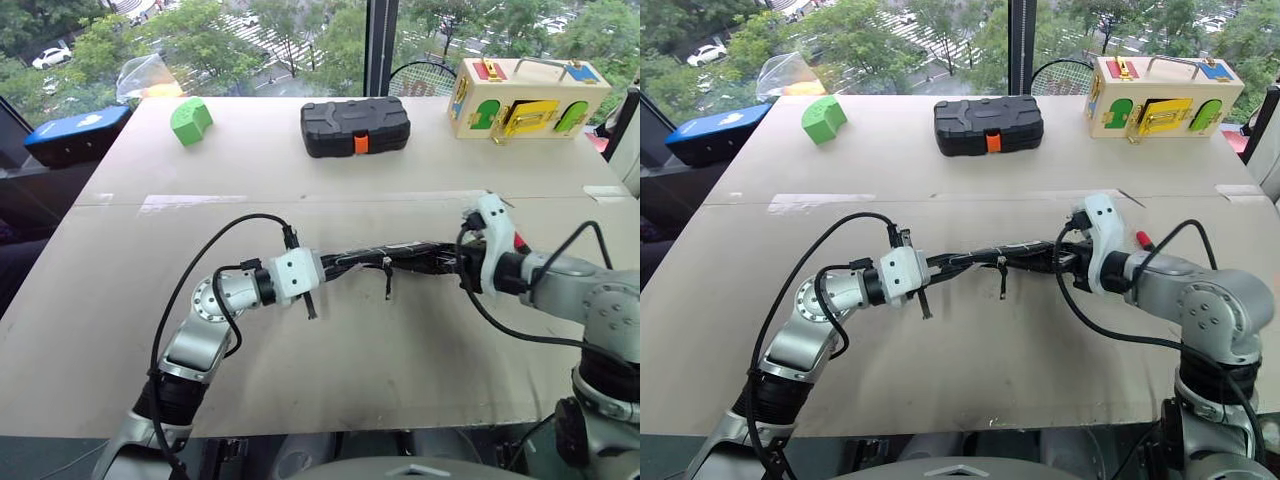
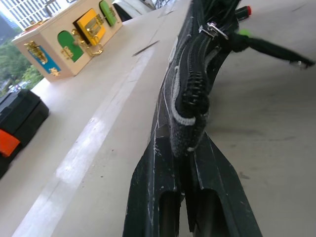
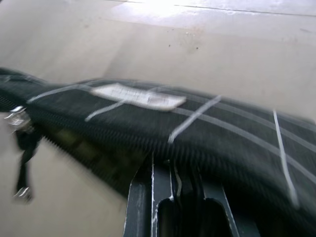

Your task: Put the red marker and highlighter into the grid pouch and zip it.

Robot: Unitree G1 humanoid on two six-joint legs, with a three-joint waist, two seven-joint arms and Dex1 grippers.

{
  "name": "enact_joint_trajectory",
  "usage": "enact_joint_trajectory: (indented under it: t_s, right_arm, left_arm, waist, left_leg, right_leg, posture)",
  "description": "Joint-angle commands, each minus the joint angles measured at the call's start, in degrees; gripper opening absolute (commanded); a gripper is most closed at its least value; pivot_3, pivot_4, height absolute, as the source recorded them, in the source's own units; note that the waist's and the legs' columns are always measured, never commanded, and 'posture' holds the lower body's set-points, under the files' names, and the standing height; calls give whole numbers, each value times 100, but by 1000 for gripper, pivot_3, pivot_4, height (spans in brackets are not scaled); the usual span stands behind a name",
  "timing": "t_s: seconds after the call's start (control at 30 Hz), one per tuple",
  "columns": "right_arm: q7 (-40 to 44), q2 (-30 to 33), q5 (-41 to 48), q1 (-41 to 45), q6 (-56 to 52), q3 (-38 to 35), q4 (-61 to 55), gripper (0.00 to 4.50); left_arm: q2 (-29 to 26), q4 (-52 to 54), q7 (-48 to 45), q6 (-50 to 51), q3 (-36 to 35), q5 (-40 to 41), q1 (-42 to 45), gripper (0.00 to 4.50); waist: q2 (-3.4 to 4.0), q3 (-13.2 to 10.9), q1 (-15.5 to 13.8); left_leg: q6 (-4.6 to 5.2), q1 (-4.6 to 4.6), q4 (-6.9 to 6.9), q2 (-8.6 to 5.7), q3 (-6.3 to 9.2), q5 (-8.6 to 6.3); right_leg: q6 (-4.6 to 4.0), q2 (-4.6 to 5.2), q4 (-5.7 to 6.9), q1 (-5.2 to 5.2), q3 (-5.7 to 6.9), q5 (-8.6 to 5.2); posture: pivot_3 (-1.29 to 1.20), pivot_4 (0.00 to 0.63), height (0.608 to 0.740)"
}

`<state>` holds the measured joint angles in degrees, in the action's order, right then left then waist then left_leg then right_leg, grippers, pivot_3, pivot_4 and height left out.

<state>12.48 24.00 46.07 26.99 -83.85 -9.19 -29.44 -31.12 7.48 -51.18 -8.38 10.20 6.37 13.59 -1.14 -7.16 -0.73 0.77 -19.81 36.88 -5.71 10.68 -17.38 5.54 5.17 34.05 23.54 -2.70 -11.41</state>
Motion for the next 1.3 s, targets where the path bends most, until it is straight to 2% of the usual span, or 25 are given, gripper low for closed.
enact_joint_trajectory:
  t_s: [0.03,0.13,0.23,0.27,0.33,0.57,0.6,0.7,0.87,0.97,1.1,1.3]
  right_arm:
    - [524,916,-1223,305,1466,1914,-342,47]
    - [1334,2133,-2933,424,3177,3899,-379,47]
    - [1927,2690,-4206,625,4457,4856,21,47]
    - [2058,2745,-4461,673,4764,4952,160,272]
    - [2304,2791,-4787,717,5157,5005,350,865]
    - [2756,2867,-5542,611,5584,4559,514,4237]
    - [2802,2923,-5624,580,5621,4478,519,4430]
    - [2942,2976,-5737,472,5636,4174,488,4430]
    - [3399,3091,-5137,103,5347,3249,98,4430]
    - [3554,2851,-4272,-142,4451,2266,-317,4430]
    - [3237,2297,-3416,-597,3026,597,-789,4430]
    - [2518,1419,-2934,-884,885,-581,-1493,4430]
  left_arm:
    - [55,270,-29,32,25,135,68,0]
    - [66,225,-4,178,4,147,120,0]
    - [48,161,-9,219,13,82,165,0]
    - [41,161,-9,236,20,68,167,0]
    - [29,169,5,272,24,45,158,0]
    - [-73,153,238,428,-132,-147,62,0]
    - [-100,134,266,428,-153,-181,72,0]
    - [-140,86,289,437,-171,-190,137,0]
    - [-223,-83,319,462,-163,-289,329,0]
    - [-274,-183,321,440,-176,-319,426,0]
    - [-381,-287,367,343,-255,-359,443,0]
    - [-419,-344,465,351,-329,-412,444,0]
  waist:
    - [9,-5,3]
    - [1,0,-2]
    - [0,0,18]
    - [1,-1,20]
    - [-1,0,22]
    - [-1,0,-8]
    - [-2,1,-10]
    - [-1,0,-13]
    - [-2,0,-32]
    - [-4,2,-22]
    - [-7,3,-23]
    - [-6,3,-39]
  left_leg:
    - [0,0,1,-1,-5,0]
    - [0,-2,5,-3,-14,0]
    - [-1,-3,13,-2,-17,0]
    - [-1,-4,16,-1,-21,0]
    - [-1,-4,22,-1,-26,0]
    - [-2,-4,23,4,-21,-1]
    - [-2,-4,23,4,-22,-1]
    - [-2,-5,22,4,-22,-1]
    - [-1,-7,24,4,-21,-1]
    - [-1,-8,24,6,-14,-1]
    - [-1,-6,23,7,-1,-1]
    - [-1,-8,21,6,4,-1]
  right_leg:
    - [0,0,-1,1,-2,0]
    - [3,0,-7,-2,15,-2]
    - [4,1,-7,-4,23,-2]
    - [4,2,-6,-5,21,-1]
    - [6,2,-4,-6,18,0]
    - [4,-1,-4,-6,18,1]
    - [4,0,-5,-6,18,1]
    - [4,0,-5,-6,17,2]
    - [4,1,-4,-7,17,2]
    - [3,2,-6,-7,18,2]
    - [-1,2,-5,-7,14,5]
    - [-2,2,-5,-7,15,6]
  posture:
    - [0,150,740]
    - [0,150,740]
    - [0,150,740]
    - [0,150,740]
    - [0,150,740]
    - [0,150,740]
    - [0,150,740]
    - [0,150,740]
    - [0,150,740]
    - [0,150,740]
    - [0,150,740]
    - [0,150,740]
